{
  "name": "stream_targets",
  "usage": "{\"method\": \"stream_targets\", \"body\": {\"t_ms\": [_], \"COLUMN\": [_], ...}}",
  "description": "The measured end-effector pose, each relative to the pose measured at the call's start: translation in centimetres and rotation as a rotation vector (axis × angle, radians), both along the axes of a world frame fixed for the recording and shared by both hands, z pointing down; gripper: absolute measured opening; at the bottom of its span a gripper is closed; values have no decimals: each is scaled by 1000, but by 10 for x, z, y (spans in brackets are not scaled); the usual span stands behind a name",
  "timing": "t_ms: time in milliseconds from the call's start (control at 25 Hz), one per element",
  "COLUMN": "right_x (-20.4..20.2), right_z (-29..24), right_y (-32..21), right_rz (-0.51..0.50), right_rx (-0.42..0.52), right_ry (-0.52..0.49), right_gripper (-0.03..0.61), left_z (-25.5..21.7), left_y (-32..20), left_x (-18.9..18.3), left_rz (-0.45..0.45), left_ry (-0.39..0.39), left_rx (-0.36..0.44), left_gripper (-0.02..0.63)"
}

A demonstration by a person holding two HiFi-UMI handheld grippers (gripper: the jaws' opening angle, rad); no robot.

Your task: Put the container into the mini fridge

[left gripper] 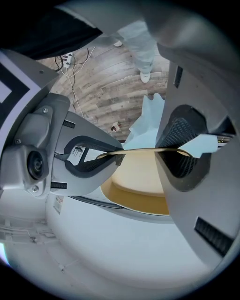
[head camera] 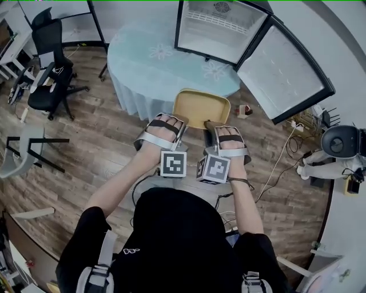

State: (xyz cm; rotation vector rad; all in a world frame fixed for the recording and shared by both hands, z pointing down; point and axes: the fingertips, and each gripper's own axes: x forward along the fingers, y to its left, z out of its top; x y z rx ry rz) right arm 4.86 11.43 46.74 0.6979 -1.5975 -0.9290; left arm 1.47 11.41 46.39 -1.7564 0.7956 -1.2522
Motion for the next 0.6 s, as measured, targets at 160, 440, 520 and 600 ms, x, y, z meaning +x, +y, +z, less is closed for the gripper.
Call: {"method": "stream_targets", "body": {"t_ms": [160,440,520,600], "right_x": [-4,-18,-21,-22], "right_z": [3,14,9,5], "right_y": [-43,-96,-117,-138], "right_rz": [7,54,65,79], "right_rx": [-14,-76,-71,-68], "right_ry": [2,-25,-28,-24], "right_gripper": [17,17,17,17], "left_z": [4,15,9,0], "left_y": [-45,-97,-120,-143], "left_x": [-10,-21,-24,-23], "left_rz": [-7,18,30,47], "left_ry": [-39,-19,-34,-6], "left_rx": [5,-68,-54,-39], "left_gripper": [25,25,25,25]}}
